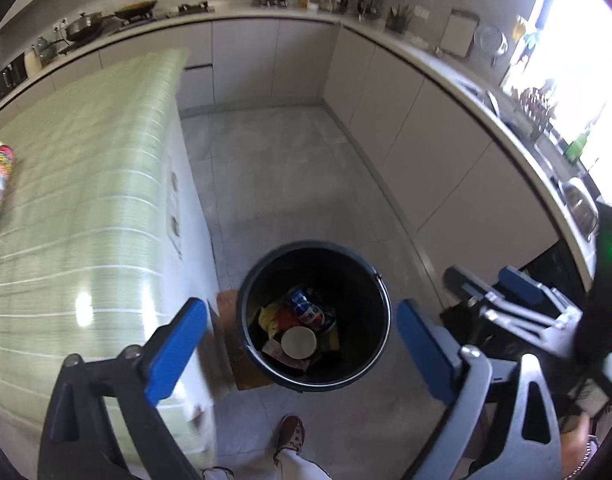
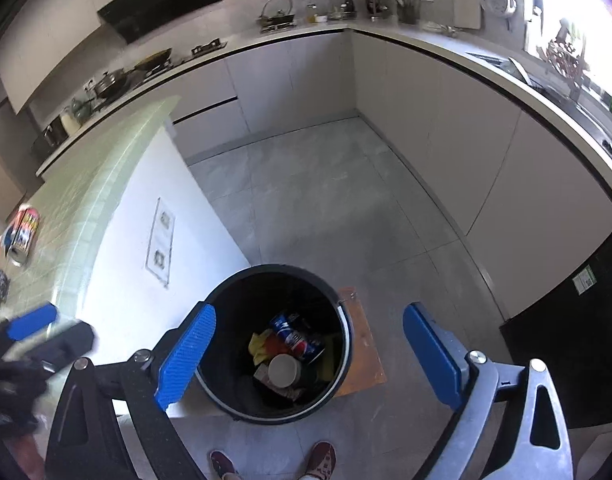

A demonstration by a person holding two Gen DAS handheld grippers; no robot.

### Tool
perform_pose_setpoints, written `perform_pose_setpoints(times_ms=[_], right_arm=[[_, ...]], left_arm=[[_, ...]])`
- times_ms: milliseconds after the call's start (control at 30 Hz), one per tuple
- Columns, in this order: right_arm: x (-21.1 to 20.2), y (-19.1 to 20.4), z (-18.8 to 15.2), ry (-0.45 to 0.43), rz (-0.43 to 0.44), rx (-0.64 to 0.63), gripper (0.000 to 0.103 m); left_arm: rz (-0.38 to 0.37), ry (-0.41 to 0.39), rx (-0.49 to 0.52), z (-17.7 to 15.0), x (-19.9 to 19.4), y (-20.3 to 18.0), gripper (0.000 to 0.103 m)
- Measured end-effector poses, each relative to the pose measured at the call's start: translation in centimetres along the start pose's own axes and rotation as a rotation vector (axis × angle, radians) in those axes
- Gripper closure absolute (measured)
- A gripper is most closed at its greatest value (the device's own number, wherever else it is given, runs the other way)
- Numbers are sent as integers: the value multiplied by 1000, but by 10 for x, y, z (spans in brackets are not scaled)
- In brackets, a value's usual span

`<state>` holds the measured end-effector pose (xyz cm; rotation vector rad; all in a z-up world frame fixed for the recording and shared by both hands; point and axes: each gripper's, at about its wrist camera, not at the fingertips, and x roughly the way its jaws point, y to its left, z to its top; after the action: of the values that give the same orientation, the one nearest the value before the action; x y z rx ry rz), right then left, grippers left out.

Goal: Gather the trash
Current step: 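Move both open tools back over the table of trash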

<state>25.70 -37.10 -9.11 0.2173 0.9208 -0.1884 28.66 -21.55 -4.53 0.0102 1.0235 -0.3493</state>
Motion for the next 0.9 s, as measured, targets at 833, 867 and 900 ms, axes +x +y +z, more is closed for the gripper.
perform_pose_setpoints(times_ms=[833,867,900], right_arm=[[-43,340,-18,-16,424,-250,6],[-42,353,-20,-21,432,-253,6],[-43,368,-23,-35,439,-260,6]], left_arm=[[306,-167,-183,-34,-138,290,5],[312,-174,-185,-36,-140,299,5],[317,-178,-186,-38,-142,311,5]])
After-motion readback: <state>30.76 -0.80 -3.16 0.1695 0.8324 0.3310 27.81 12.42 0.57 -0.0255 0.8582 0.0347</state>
